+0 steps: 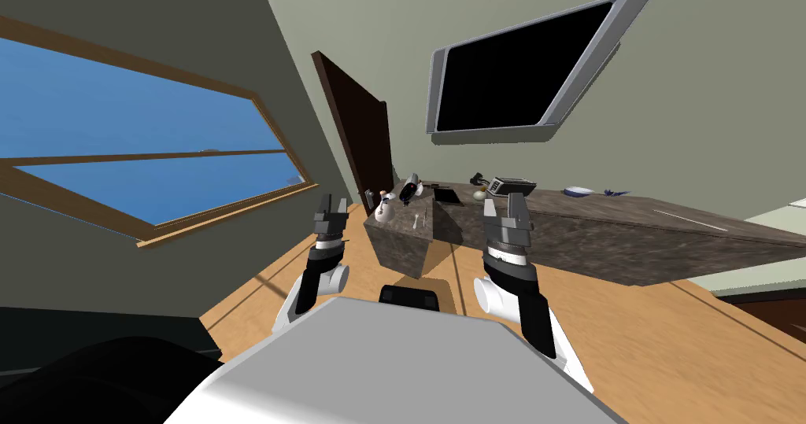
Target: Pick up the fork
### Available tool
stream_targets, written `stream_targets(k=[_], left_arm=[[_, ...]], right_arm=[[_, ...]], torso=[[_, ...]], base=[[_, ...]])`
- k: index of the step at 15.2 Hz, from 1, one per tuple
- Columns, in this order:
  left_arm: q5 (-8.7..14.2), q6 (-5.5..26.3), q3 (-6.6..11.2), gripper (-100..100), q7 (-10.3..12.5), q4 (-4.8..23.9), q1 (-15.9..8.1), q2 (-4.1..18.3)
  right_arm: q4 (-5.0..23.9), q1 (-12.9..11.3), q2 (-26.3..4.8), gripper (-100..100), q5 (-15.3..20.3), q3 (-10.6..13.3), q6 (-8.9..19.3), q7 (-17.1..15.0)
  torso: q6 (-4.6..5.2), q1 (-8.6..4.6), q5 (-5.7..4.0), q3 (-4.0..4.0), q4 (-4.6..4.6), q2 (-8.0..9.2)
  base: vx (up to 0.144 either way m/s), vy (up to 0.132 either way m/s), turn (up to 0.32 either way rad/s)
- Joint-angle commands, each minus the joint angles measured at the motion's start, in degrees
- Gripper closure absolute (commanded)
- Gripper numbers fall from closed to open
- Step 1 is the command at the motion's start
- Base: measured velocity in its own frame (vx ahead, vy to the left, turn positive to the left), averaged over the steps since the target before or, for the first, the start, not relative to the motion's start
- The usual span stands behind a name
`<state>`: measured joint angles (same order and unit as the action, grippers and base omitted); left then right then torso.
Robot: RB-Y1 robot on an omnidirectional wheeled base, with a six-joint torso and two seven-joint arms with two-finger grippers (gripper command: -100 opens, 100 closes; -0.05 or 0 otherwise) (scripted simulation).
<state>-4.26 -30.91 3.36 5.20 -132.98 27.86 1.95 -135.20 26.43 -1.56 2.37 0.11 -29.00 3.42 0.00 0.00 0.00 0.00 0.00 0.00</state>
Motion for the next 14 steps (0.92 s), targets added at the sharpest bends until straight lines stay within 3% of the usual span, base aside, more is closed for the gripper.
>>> stream_targets(k=[1, 14], left_arm=[[0.0, 0.0, 0.00, 0, 0.0, 0.0, 0.0, 0.0], [0.0, 0.0, -0.01, 0, 0.0, 0.0, 0.0, 0.0]], right_arm=[[0.5, 0.0, -1.7, -100, -0.2, 0.1, 0.3, 0.1], [8.0, -0.3, -16.6, -100, -2.6, 2.0, 4.5, 1.8]], torso=[[0.00, 0.00, 0.00, 0.00, 0.00, 0.00], [-0.01, 0.22, 0.05, -0.07, -0.03, -0.11]], base=[[0.002, 0.008, 0.019], [0.019, 0.051, 0.052]])
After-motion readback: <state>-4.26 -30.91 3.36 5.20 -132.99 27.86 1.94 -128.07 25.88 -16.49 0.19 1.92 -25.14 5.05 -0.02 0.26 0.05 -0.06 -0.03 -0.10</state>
